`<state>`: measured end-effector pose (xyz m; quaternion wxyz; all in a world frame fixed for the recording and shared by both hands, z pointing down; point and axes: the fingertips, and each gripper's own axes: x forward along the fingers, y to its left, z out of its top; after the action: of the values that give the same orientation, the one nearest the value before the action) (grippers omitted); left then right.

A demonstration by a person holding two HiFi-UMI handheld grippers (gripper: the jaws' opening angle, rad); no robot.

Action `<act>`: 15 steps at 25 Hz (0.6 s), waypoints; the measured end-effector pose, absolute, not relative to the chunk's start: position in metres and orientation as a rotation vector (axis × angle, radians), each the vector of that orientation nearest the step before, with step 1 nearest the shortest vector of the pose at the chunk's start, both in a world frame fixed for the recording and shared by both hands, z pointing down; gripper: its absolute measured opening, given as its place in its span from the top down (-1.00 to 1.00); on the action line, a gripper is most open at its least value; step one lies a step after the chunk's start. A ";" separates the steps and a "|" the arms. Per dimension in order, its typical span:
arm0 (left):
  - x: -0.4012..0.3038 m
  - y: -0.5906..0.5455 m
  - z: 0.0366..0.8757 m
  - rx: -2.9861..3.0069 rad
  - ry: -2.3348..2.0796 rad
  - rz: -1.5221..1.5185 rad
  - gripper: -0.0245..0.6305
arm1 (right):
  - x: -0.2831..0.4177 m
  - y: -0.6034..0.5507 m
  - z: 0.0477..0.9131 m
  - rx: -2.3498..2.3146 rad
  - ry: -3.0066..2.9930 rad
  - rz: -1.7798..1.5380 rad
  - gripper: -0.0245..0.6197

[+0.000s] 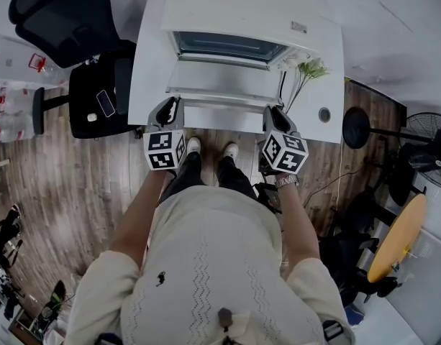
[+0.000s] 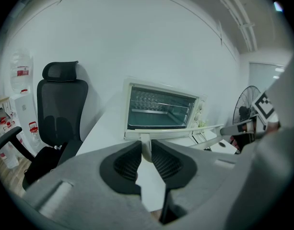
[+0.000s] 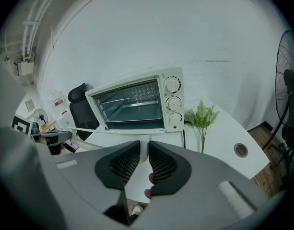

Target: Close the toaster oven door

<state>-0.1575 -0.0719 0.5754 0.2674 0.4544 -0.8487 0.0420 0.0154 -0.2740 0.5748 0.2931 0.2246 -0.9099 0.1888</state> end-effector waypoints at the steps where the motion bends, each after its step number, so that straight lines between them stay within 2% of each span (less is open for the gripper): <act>1: -0.158 -0.072 0.575 1.228 -2.291 0.112 0.72 | 0.015 -0.274 0.574 0.598 -2.425 0.503 0.70; 15: -0.166 -0.080 0.563 1.255 -2.316 0.097 0.72 | 0.007 -0.282 0.563 0.605 -2.455 0.487 0.70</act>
<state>-0.1658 -0.0803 0.5630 0.2502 0.4611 -0.8506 0.0356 0.0074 -0.2821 0.5626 0.2794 0.2255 -0.9155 0.1815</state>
